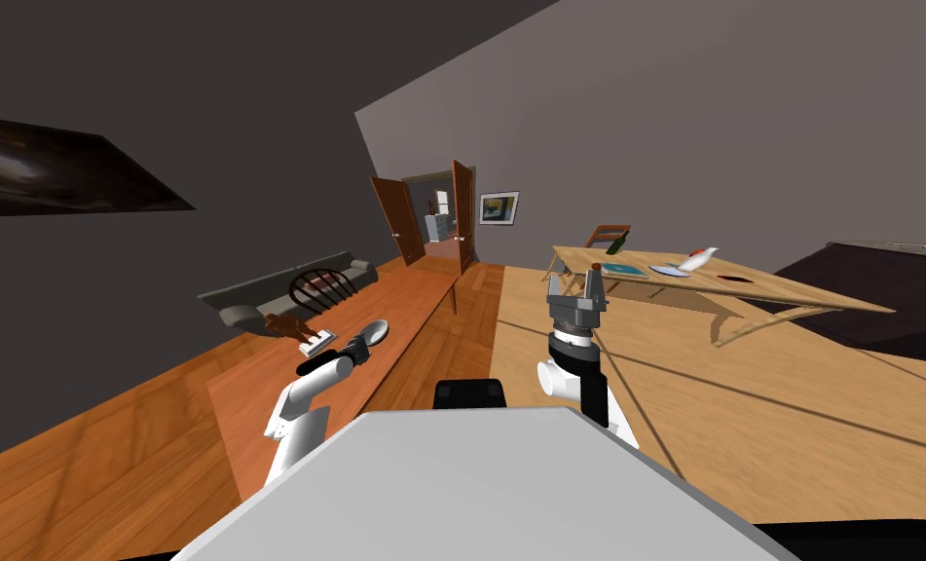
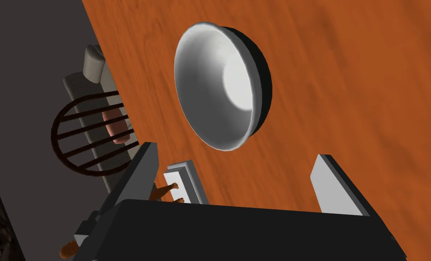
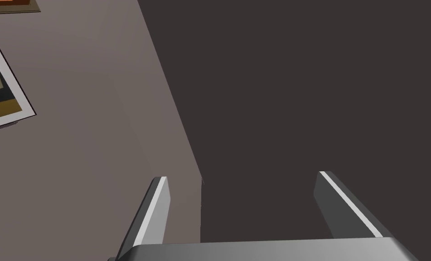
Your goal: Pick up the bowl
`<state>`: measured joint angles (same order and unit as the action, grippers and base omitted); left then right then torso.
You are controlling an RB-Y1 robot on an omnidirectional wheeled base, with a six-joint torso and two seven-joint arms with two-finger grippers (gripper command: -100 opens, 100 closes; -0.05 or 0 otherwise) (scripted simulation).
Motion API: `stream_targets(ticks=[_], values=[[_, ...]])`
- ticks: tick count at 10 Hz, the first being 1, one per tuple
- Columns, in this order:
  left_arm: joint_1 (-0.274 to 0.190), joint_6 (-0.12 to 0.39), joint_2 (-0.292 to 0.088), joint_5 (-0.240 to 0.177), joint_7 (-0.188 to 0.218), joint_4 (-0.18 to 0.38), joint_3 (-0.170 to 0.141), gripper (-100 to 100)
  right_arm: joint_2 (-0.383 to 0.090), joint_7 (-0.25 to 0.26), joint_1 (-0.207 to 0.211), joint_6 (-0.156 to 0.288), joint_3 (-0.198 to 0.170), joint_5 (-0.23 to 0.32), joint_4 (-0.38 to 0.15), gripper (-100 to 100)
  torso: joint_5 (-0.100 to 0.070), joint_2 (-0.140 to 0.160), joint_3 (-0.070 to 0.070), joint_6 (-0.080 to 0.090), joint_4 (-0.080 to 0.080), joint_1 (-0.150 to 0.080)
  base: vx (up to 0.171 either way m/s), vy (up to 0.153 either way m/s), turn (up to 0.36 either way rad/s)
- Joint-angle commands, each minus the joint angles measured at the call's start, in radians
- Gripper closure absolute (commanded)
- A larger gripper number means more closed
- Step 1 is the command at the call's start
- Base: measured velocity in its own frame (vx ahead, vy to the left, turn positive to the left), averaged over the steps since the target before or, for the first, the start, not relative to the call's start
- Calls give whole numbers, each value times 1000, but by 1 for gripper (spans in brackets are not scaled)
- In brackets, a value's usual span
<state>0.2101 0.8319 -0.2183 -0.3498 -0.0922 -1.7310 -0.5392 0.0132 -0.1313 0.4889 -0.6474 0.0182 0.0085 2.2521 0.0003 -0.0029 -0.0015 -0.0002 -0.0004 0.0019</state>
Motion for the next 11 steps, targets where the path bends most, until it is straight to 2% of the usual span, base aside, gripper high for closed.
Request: stream_targets(ticks=[1,2,3,5,6,10,11], values=[[-2,39,-3,-7,-3,10,-9,-100,0,0,0,0,0,0,0,0,0,0,0,0,0,0,34,17,-32],[-15,74,-8,-12,-7,35,-26,-100,0,0,0,0,0,0,0,0,0,0,0,0,0,0,41,23,-40],[-15,86,-8,-12,-7,35,-26,-100,0,0,0,0,0,0,0,0,0,0,0,0,0,0,39,23,-18],[-40,158,-18,-20,-13,83,-55,-100,0,0,0,0,0,0,0,0,0,-1,0,0,0,0,68,36,-43],[-40,170,-18,-20,-13,83,-55,-100,0,0,0,0,0,0,0,0,0,-2,-1,0,-1,2,54,40,-22],[-80,299,-33,-23,-21,169,-98,-100,0,0,0,0,0,0,0,0,1,-3,-2,0,-1,3,83,52,-33],[-80,303,-33,-23,-21,169,-98,-100,0,0,0,0,0,0,0,0,1,-4,-2,0,-1,4,71,55,-15]])
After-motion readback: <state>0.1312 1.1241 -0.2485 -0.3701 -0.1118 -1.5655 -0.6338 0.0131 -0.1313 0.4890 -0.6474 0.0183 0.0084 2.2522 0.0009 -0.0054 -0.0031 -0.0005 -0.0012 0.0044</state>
